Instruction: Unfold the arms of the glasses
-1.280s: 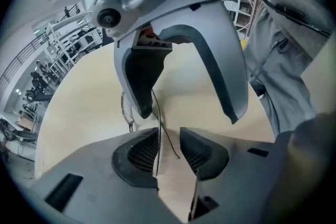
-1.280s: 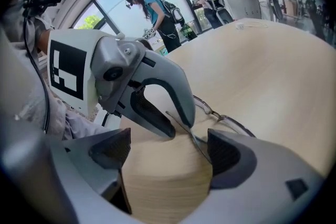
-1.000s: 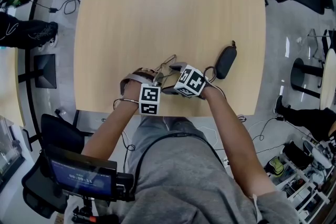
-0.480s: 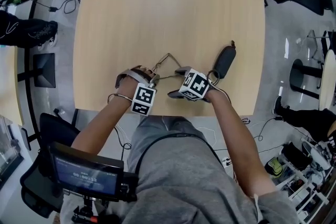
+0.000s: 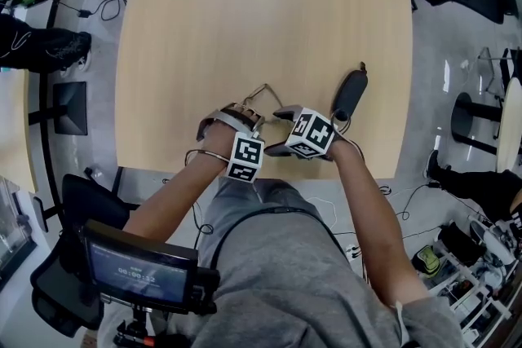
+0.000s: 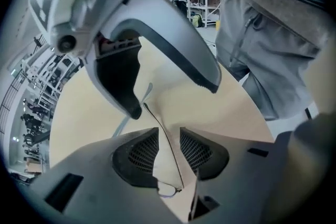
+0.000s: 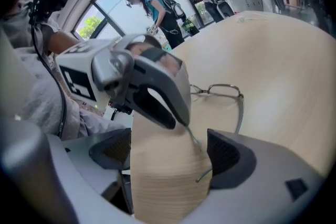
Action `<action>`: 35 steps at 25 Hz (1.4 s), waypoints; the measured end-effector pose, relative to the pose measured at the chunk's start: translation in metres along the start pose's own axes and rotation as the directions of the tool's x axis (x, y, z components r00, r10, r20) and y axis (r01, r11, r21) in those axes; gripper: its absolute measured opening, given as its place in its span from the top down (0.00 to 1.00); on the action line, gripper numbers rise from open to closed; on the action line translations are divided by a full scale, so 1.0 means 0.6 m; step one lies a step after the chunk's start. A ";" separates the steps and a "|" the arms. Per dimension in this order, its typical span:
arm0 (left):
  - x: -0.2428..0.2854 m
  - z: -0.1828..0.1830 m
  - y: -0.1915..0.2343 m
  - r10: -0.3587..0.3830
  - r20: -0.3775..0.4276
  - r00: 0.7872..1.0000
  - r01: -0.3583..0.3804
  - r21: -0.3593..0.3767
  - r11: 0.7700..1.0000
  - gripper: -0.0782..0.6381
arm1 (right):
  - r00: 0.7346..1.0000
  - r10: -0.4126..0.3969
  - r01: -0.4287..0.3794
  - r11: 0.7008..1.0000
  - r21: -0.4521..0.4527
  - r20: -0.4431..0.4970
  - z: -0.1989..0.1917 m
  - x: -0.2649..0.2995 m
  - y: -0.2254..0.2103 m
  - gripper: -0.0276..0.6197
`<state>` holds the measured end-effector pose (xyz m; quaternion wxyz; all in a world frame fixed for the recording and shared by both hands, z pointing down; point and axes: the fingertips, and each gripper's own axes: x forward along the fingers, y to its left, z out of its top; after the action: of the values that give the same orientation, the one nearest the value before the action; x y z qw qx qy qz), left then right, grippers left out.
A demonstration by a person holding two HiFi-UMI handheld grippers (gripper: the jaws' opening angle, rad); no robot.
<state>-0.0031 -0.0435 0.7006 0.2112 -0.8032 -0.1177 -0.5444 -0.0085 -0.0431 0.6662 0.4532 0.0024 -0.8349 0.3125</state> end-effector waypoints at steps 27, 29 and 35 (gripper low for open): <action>0.015 0.057 -0.070 -0.313 0.016 0.950 0.313 -0.076 0.947 0.73 | 0.996 0.012 -0.024 0.990 0.138 0.083 0.001 -0.007 -0.046 0.28; 0.012 0.059 -0.077 -0.335 0.017 0.942 0.335 -0.067 0.940 0.73 | 0.997 0.013 -0.022 0.993 0.119 0.071 -0.002 -0.007 -0.044 0.28; 0.000 0.047 -0.102 -0.403 -0.005 0.915 0.403 -0.013 0.915 0.73 | 0.996 0.032 -0.041 0.993 0.112 0.080 -0.003 -0.010 -0.045 0.28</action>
<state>-0.0054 0.0237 0.7046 0.0903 -0.7608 -0.2766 -0.5801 0.0041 -0.0654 0.6763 0.4136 0.0250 -0.8328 0.3672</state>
